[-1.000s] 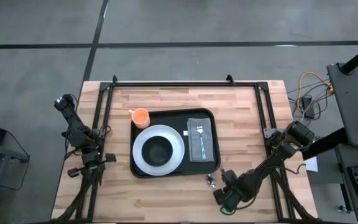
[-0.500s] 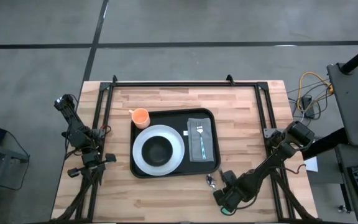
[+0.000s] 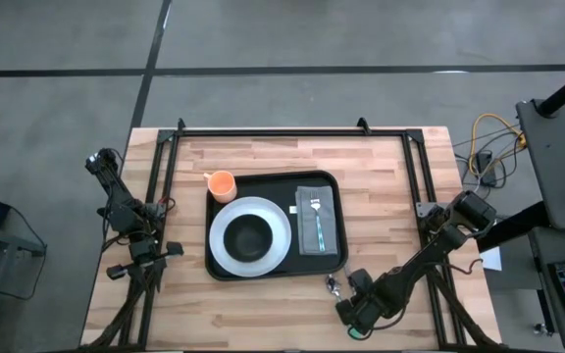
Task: Set up tray
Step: Put the green table knife on the gray table napkin to the right of the green fork
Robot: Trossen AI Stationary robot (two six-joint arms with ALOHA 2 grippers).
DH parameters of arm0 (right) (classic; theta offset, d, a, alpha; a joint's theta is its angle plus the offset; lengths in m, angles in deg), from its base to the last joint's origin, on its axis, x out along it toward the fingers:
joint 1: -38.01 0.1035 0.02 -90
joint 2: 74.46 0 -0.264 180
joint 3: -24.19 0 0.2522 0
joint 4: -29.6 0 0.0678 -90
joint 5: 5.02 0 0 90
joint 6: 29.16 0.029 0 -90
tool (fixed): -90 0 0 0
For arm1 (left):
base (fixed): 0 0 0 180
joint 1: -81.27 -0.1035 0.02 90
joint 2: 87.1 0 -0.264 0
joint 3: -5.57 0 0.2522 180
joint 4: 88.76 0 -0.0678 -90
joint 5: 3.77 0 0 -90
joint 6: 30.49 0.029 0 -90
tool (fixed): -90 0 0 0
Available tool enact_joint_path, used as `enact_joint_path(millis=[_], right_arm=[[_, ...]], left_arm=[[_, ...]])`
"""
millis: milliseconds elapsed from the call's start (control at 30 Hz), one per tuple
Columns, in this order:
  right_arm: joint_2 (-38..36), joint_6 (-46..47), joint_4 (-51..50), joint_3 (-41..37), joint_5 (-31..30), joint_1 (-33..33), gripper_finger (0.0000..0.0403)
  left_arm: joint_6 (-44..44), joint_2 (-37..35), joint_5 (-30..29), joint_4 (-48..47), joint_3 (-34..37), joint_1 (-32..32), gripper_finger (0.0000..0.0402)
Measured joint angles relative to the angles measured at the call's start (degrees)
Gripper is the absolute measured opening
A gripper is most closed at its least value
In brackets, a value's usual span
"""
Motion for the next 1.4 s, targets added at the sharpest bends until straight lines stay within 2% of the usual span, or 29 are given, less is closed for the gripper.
enact_joint_path(millis=[200, 300, 400, 600, 1167, 1400], right_arm=[[0.0, -3.08, 0.13, -0.08, 0.37, 0.0, 0.0051], [0.0, -3.49, 0.11, 0.18, 2.61, -0.09, 0.0035], [0.08, -2.85, 0.52, 0.43, 3.93, 0.12, 0.0019], [0.09, 0.59, -0.29, 0.37, 5.01, 0.42, 0.0018], [-1.84, 8.93, -15.85, 1.6, 6.1, 0.61, 0.0016], [-3.43, 8.89, -20.2, 1.55, 4.5, -0.35, 0.0016]], left_arm=[[-0.02, 0.0, -0.01, 0.0, 0.0, 0.0, 0.0085], [-0.01, 0.0, -0.01, 0.0, 0.0, 0.0, 0.0085], [-0.02, 0.0, -0.01, 0.0, 0.0, 0.0, 0.0085], [-0.02, 0.0, -0.01, 0.0, 0.0, 0.01, 0.0085], [0.0, -0.02, -0.01, 0.0, 0.0, 0.0, 0.0085], [0.0, -0.02, -0.01, 0.0, 0.0, 0.0, 0.0085]])
